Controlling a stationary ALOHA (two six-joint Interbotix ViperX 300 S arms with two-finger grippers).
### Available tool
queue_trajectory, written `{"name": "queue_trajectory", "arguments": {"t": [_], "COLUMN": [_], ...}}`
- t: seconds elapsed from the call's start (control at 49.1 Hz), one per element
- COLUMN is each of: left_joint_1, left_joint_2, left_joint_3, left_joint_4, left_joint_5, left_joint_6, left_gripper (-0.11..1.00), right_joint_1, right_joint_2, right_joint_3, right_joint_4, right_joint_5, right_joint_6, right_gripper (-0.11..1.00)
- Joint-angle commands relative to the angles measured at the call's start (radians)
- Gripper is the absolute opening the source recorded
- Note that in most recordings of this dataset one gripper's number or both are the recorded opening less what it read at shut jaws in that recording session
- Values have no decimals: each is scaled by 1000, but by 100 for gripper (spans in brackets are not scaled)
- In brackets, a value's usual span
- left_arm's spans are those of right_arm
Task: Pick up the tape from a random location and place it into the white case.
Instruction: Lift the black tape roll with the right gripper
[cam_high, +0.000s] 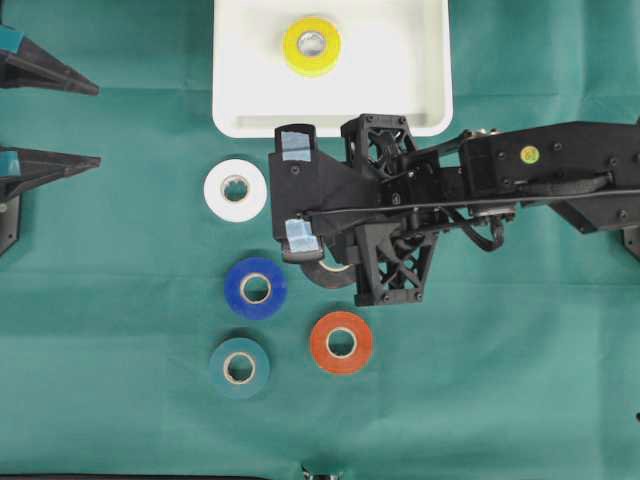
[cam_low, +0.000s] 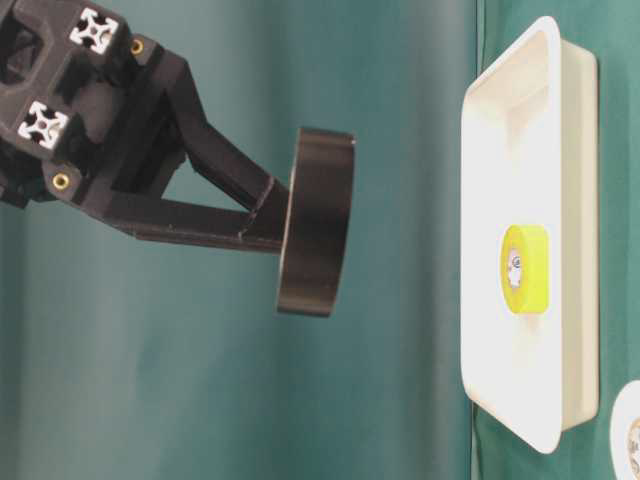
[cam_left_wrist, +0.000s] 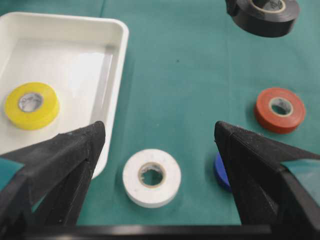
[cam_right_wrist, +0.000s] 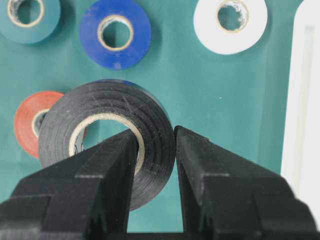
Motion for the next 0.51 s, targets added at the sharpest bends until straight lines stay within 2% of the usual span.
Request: {"name": "queue_trajectory", "arguments": {"t": [0.0, 0.489], "left_joint_1": [-3, -2], "left_joint_2": [3, 3], "left_joint_3": [-12, -12], "left_joint_4": [0, -2], "left_joint_5": [-5, -5], "left_joint_6": [-2, -2], "left_gripper": [99, 99], "right_joint_1": [2, -2], "right_joint_2": [-34, -35], "right_joint_3": [-31, -31], "right_joint_4": [-6, -31], "right_joint_5": [-2, 0], "right_joint_6": [5, 5], "right_gripper": [25, 25]}}
